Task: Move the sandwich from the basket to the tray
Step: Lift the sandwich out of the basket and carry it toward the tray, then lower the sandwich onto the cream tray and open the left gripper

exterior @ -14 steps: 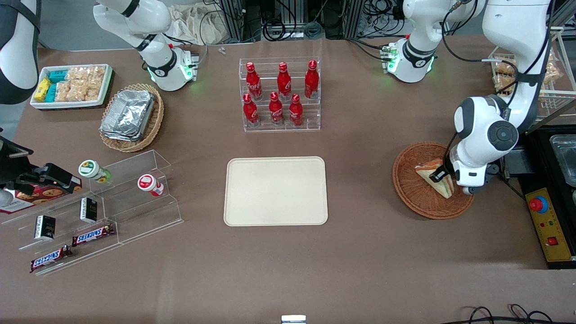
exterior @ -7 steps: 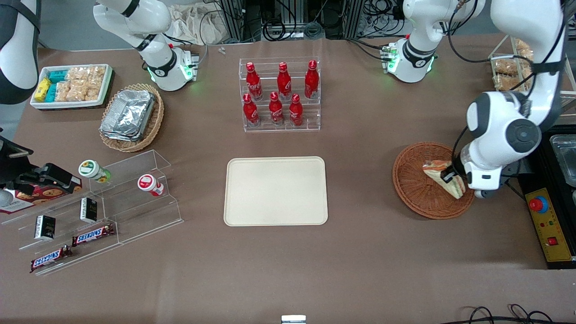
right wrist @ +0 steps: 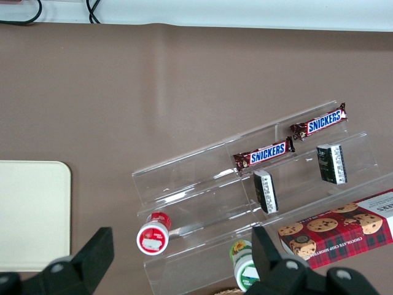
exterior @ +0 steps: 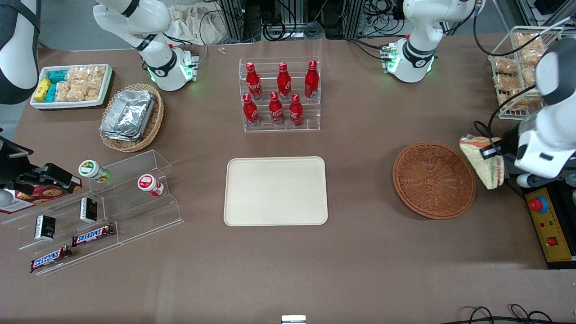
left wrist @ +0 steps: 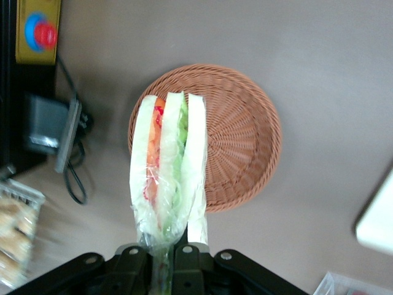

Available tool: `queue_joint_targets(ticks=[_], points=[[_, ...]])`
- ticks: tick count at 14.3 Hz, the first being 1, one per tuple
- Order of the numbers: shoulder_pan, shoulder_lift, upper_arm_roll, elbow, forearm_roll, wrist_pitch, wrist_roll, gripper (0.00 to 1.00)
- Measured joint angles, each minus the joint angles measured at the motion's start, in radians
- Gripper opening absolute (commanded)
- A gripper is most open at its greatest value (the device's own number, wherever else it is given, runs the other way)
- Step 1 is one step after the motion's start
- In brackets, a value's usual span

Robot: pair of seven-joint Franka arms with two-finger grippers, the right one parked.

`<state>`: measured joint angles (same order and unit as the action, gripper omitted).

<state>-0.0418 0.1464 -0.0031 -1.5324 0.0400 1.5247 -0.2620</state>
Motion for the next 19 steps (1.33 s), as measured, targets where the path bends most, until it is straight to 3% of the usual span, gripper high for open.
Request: queue_joint_targets(ticks=[4, 9, 11, 16, 19], points=[[-0.003, 0.013, -0.107, 0.077, -0.071, -0.027, 0.117, 0.00], [-0.014, 0.131, -0.315, 0.076, -0.093, 0.117, -0.068, 0.00], [-0.056, 0.192, -0.355, 0.075, -0.090, 0.188, -0.138, 0.00], [-0.207, 0.388, -0.361, 0.071, 0.052, 0.383, -0.360, 0.00], [-0.267, 0.499, -0.360, 0.072, 0.085, 0.498, -0.431, 0.00]])
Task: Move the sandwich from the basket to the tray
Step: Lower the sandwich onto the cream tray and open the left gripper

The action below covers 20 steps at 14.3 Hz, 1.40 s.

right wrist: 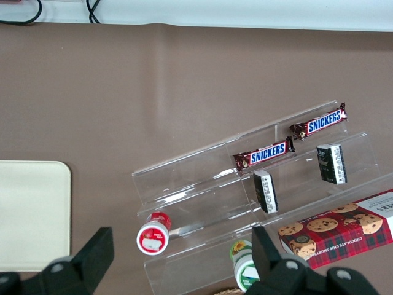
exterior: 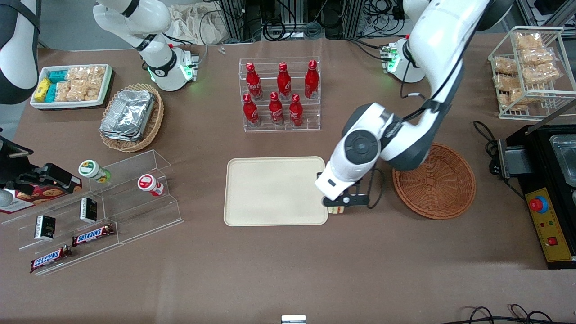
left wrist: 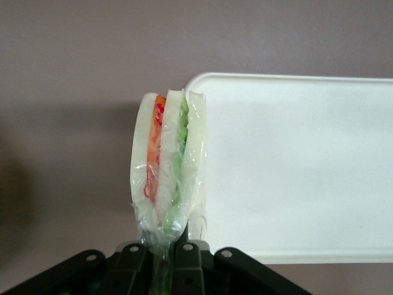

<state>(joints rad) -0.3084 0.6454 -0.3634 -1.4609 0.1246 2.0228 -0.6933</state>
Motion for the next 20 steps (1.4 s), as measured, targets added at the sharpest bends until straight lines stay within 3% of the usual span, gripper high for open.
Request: queue_joint_targets(ticks=[6, 7, 9, 20], points=[[-0.062, 0.109, 0.007, 0.004, 0.021, 0.079, -0.011, 0.02], [-0.070, 0.116, 0.010, 0.004, 0.042, 0.079, -0.023, 0.15], [-0.076, 0.125, 0.013, 0.004, 0.065, 0.079, -0.056, 1.00], [-0.077, 0.123, 0.019, 0.032, 0.077, 0.079, -0.107, 1.00]])
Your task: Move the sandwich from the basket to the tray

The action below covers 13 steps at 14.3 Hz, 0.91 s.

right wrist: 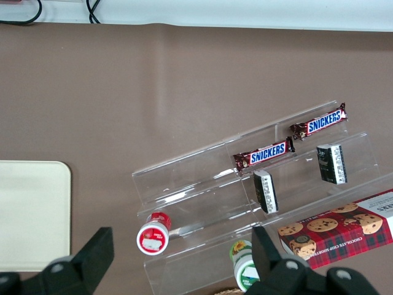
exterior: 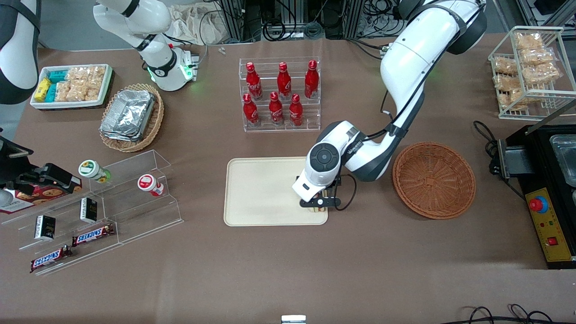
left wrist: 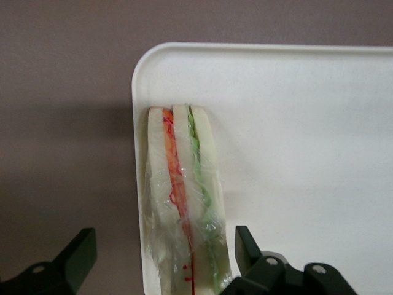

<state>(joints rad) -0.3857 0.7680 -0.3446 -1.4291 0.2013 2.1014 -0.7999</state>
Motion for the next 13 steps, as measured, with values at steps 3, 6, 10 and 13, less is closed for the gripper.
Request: queue_joint_targets(ticks=[3, 6, 10, 13], points=[[0.004, -0.035, 0.006, 0.023, 0.000, -0.014, -0.079, 1.00], [0.044, -0.126, 0.013, 0.033, 0.001, -0.104, -0.089, 1.00], [0.161, -0.266, 0.016, 0.034, 0.000, -0.199, -0.088, 1.00], [0.238, -0.342, 0.018, 0.034, -0.002, -0.281, 0.044, 1.00]])
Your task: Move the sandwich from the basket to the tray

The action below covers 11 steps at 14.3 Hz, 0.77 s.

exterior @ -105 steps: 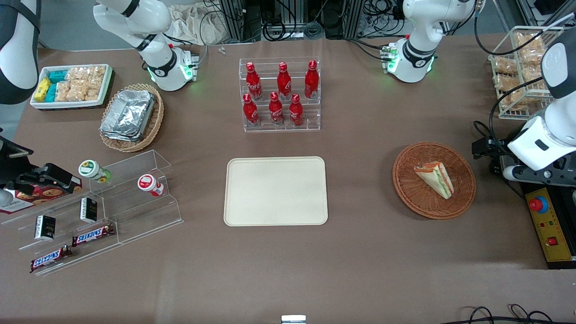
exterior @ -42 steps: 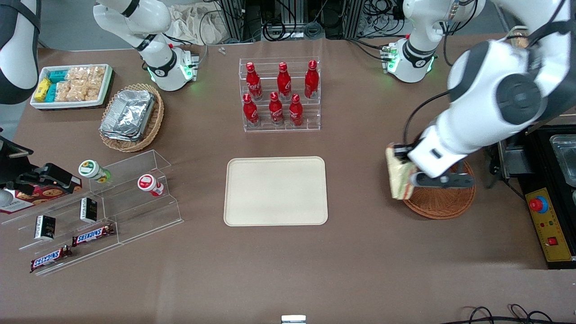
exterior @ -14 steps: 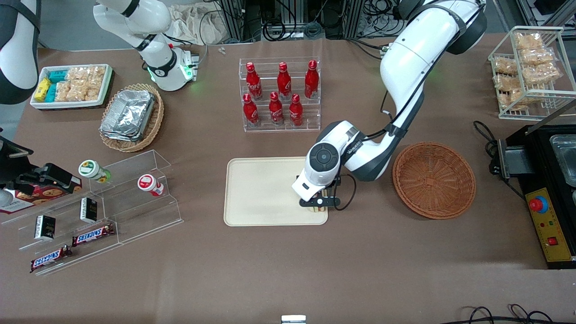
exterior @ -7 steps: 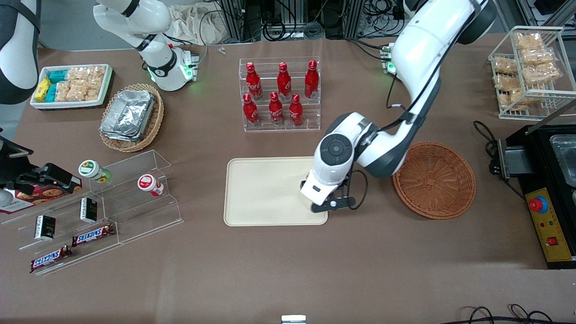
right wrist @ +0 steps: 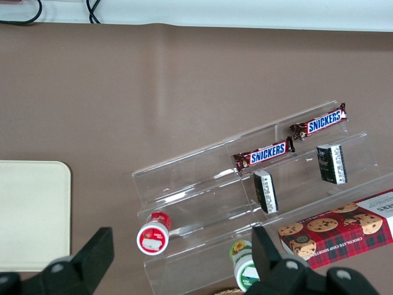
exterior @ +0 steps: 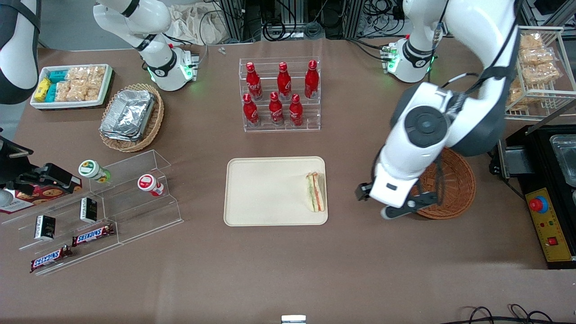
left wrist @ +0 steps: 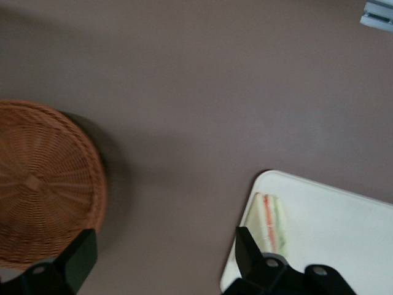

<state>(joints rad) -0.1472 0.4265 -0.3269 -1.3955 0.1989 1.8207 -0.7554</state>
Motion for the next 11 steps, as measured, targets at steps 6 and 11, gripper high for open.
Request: queue_joint_targets(ticks=[6, 11], points=[[0.084, -0.149, 0.178, -0.041, -0.122, -0.154, 0.531, 1.00], [0.137, -0.270, 0.327, -0.188, -0.153, -0.151, 0.909, 1.00]])
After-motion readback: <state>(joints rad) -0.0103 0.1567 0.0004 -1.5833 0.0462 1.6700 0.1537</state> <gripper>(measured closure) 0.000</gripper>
